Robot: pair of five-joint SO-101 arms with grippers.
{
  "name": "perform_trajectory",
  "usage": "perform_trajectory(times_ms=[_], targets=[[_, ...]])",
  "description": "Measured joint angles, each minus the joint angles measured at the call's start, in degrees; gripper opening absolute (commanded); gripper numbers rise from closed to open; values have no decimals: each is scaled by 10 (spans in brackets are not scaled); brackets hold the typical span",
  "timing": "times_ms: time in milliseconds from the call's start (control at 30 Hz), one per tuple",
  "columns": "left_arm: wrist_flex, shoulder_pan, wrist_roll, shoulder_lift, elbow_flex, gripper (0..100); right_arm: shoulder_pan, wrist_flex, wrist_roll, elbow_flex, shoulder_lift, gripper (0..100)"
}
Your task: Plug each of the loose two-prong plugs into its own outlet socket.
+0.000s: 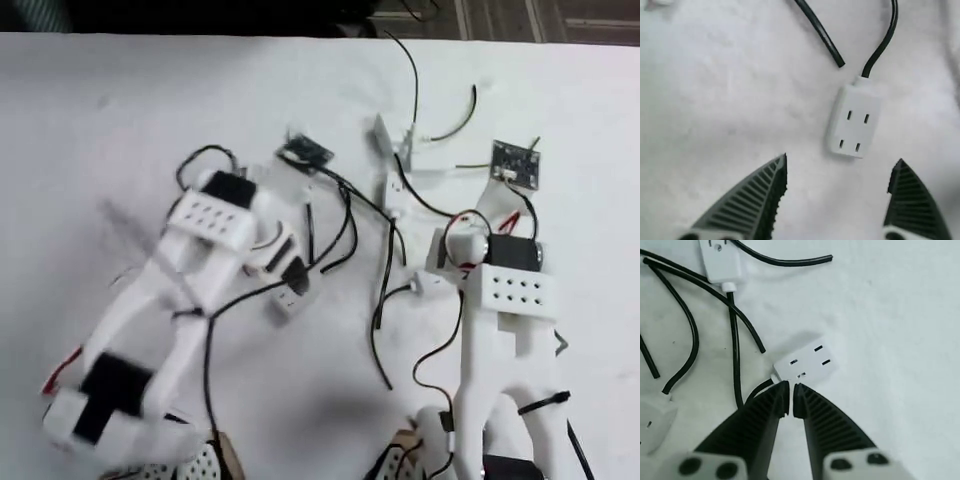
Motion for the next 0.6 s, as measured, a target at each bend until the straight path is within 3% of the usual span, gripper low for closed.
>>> perform_trajectory(times_ms=[133, 300, 400, 600], targets=[[-3, -55, 5, -128, 62, 324, -5, 1, 30, -2, 0, 23], [-9, -176, 3, -258, 161, 325, -10, 26, 177, -40, 0, 24], [-23, -243, -45, -316, 227, 325, -12, 40, 247, -65, 0, 24], [-93, -353, -76, -417, 372, 325, -12, 48, 391, -71, 12, 24]])
